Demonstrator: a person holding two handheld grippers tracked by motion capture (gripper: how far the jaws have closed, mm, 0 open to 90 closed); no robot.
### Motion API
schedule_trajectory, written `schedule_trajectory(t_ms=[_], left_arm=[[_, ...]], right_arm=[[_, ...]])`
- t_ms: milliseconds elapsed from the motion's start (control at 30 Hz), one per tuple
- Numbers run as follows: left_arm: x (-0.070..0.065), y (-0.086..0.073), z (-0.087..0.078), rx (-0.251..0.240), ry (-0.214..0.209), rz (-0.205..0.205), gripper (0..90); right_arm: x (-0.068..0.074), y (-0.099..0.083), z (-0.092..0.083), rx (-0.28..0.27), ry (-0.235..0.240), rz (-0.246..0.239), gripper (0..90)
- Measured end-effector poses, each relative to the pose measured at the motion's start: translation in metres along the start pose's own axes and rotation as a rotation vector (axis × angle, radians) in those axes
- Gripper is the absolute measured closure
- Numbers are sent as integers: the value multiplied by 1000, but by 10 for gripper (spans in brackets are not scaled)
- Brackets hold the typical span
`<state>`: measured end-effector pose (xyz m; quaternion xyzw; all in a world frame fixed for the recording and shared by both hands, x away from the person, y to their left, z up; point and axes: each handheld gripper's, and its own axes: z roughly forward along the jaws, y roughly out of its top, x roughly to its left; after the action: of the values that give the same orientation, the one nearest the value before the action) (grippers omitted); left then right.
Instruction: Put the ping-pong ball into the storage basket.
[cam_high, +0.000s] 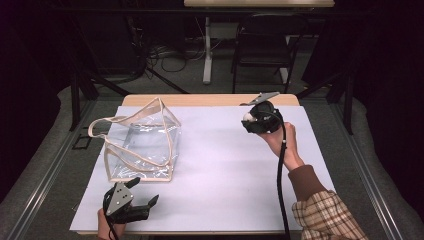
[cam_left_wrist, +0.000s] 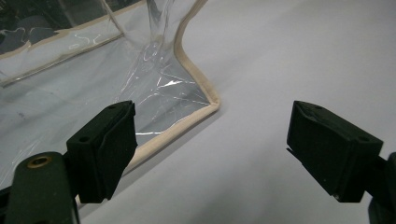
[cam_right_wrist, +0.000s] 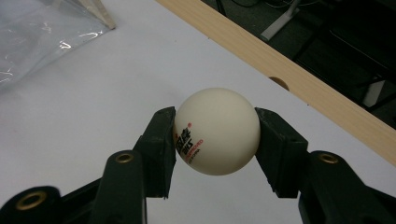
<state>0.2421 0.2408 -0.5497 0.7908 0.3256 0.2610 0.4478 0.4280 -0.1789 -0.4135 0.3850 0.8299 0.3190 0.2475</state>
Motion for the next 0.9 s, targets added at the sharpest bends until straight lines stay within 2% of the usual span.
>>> schedule_trajectory(t_ms=[567, 900], left_arm=[[0, 0, 0, -1, -1, -1, 162], [0, 0, 0, -3, -2, -1, 162]], right_arm=[[1, 12, -9, 1, -3, -27, 508], [8, 19, -9, 3, 1, -43, 508]])
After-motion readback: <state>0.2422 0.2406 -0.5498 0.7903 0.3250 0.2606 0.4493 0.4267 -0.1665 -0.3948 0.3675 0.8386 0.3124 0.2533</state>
